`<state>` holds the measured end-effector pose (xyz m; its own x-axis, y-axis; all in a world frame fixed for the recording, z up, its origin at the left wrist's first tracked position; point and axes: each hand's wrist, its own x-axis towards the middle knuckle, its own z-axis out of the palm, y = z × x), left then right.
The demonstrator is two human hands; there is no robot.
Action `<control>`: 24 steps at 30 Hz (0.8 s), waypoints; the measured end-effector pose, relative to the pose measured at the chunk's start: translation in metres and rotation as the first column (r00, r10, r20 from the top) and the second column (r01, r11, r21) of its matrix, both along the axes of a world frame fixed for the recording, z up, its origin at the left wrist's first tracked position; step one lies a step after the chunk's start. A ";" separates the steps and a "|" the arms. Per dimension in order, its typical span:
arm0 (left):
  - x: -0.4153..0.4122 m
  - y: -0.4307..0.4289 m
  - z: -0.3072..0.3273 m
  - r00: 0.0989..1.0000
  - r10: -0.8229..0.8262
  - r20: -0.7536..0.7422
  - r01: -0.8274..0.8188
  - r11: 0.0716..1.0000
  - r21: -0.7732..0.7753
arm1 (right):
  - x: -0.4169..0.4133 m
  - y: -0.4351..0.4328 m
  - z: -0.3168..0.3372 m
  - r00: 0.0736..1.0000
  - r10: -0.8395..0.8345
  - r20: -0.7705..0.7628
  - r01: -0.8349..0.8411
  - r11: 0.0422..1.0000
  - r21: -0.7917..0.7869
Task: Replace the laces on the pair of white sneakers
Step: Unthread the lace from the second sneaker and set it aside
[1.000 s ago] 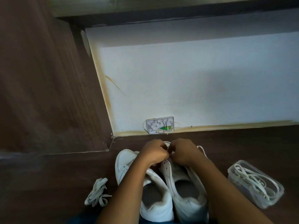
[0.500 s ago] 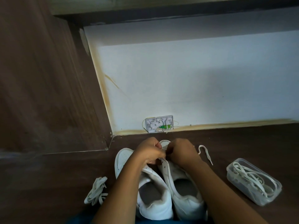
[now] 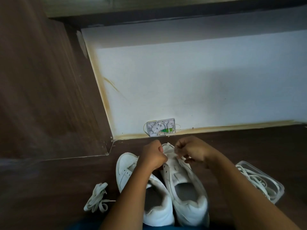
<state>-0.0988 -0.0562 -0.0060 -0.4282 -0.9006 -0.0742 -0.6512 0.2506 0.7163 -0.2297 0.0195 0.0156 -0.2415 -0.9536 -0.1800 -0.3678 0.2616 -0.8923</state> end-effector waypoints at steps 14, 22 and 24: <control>-0.005 0.006 0.005 0.982 -0.122 0.141 0.150 0.967 -0.207 | 0.010 0.000 0.001 0.979 -0.112 0.172 0.141 0.975 -0.174; -0.014 0.002 0.029 0.984 -0.087 -0.156 0.053 0.977 -0.207 | 0.010 -0.003 -0.002 0.967 -0.206 -0.149 0.186 0.973 -0.138; -0.017 0.004 0.037 0.973 -0.098 -0.208 0.051 0.974 -0.223 | 0.017 -0.004 -0.003 0.956 -0.146 -0.255 0.122 0.987 -0.105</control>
